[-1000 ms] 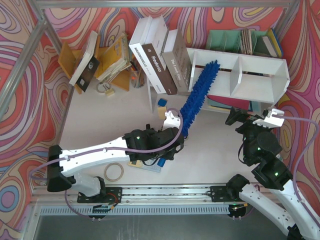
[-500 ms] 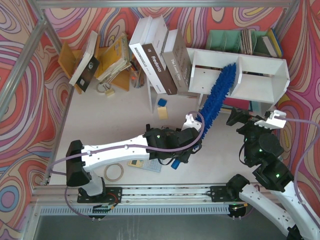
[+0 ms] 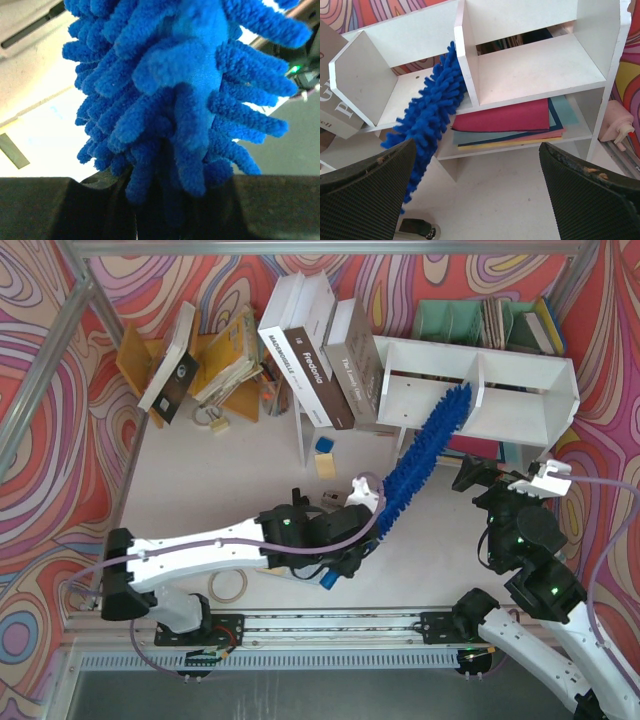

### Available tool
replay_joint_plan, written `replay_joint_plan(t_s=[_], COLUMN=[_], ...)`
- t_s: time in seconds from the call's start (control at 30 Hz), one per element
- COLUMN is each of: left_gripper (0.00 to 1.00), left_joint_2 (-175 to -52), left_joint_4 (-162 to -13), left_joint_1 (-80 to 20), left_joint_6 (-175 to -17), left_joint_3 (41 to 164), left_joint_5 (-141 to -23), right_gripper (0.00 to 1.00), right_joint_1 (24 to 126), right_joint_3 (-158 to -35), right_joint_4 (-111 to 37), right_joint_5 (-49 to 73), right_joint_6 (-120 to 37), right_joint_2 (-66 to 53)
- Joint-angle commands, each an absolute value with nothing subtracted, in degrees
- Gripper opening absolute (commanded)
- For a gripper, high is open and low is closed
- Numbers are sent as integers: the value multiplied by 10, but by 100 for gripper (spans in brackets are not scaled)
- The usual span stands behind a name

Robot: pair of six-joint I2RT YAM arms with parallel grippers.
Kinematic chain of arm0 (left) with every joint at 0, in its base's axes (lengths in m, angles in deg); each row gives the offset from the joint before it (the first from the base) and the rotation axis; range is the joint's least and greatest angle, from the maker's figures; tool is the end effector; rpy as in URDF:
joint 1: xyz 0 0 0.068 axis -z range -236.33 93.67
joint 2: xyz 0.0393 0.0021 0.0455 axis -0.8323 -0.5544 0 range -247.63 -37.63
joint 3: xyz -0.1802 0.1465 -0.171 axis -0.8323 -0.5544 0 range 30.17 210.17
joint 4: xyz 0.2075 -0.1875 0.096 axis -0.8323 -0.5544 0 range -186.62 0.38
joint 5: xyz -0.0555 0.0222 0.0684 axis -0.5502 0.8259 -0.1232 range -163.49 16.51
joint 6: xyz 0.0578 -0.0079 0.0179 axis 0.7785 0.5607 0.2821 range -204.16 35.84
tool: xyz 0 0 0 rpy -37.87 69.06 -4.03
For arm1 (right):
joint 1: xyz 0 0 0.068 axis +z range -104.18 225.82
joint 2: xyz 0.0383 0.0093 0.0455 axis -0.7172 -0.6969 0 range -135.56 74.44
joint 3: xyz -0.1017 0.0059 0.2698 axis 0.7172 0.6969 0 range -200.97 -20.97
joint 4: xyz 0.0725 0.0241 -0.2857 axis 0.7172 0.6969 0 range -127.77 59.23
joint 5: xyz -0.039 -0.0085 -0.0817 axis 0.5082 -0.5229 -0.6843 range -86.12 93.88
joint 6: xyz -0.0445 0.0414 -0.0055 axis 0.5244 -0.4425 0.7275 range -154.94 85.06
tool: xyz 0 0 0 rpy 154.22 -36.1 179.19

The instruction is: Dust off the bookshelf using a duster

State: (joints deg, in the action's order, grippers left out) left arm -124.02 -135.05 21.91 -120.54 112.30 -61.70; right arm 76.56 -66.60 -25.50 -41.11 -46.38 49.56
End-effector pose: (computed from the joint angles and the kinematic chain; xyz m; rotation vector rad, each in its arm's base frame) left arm 0.0832 -0.3545 0.3415 0.8116 2.3891 -0.6385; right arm 0.1135 0.0300 0.4029 0.4046 1.4095 0.0409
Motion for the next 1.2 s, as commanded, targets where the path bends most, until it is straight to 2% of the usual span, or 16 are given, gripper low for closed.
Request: replay_joint_plan(t_s=[0.0,0.37,0.57,0.77,0.9,1.17], left_gripper=[0,0,0,0,0,0], left_joint_2=[-1175,-1063,-1090,-1079,-1110,-1232], left_joint_4=[-1381,-1411,-1399,-1315,-1261,-1351], left_joint_1=[242,275,274,274,274,269], left_joint_6=[-1187,-1223,-1221,-1246,-1245,-1259], left_joint_3=[1080,1012,1053,1048,1071,1175], left_joint_5=[-635,-562,-491,-434,-429,-403], right_gripper=[99,99,99,99,99,99], right_joint_1=[766,766,765,766,766,766], right_joint_3=[-662,-662,-664,-662,-661,-664], right_joint_4=[-261,-261,-256,-254,-253,-248], right_joint_5=[-418,-418,-418,-417,-414,-417], right_joint_6=[-465,-464,-465,-473,-476,-476], right_joint_2=[490,485,486,493,495,505])
